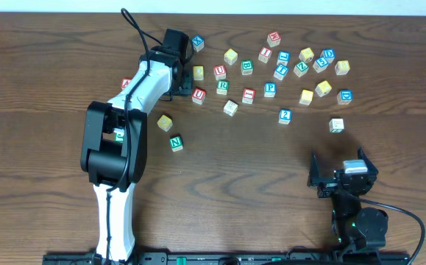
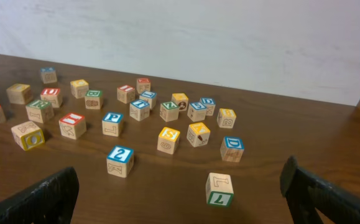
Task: Spell out NEURIPS
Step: 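Lower the left gripper around the red E block and close it, then lift the red E block and carry it toward the N block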
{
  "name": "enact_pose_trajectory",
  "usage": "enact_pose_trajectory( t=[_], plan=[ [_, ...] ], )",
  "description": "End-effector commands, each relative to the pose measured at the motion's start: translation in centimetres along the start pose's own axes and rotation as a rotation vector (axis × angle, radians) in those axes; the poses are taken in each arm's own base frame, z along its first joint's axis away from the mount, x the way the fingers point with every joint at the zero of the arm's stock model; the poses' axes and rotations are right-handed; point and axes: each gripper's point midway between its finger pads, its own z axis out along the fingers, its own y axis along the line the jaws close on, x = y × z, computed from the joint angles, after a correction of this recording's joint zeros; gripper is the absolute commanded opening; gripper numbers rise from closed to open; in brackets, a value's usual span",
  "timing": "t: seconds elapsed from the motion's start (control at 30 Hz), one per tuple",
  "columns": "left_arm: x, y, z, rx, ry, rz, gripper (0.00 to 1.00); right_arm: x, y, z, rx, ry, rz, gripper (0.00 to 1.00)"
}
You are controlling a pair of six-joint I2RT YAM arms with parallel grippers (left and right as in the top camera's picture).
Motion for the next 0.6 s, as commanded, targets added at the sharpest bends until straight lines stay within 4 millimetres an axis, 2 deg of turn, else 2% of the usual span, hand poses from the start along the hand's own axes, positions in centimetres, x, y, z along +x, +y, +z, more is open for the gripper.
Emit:
enact_pose_trajectory(
  t=[0.0,0.17,0.27,0.57],
  plan=[
    [-0.78,0.23,-0.08,-0.002,-0.014,-0.008,0.38,0.13,-0.22,-0.01,0.009,0.004,0.016,0.99],
    [-0.79,0.23,-0.10,-0.002,-0.014,-0.008,0.36,0.13,-0.22,-0.01,0.009,0.004,0.016,0.99],
    [-0.78,0.23,-0.10,-0.002,-0.014,-0.008,0.32,0.12,-0.21,-0.01,0.009,0.004,0.016,0.99],
    [-0.69,0.24,-0.10,-0.003,-0.010,-0.008,0.31,0.13,-0.22,-0.01,0.009,0.004,0.016,0.99]
  ],
)
